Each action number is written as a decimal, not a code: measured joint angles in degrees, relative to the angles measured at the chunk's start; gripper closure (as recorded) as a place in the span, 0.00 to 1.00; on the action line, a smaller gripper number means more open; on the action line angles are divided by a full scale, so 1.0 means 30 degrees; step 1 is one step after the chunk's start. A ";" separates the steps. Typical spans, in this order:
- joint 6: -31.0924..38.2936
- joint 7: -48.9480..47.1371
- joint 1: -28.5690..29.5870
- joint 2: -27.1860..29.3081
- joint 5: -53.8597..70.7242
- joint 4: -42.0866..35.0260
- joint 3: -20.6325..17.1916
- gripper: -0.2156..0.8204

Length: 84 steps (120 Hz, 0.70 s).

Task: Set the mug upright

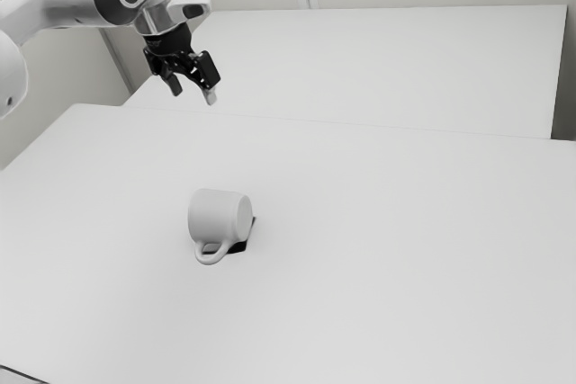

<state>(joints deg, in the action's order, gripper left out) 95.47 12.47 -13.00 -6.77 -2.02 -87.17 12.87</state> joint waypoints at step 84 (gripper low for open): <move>-0.1126 0.2495 0.0358 -0.0344 -1.0788 -0.6161 0.4844 0.23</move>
<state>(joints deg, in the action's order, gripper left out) 92.09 19.96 -11.92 -7.80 -34.38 -105.65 27.40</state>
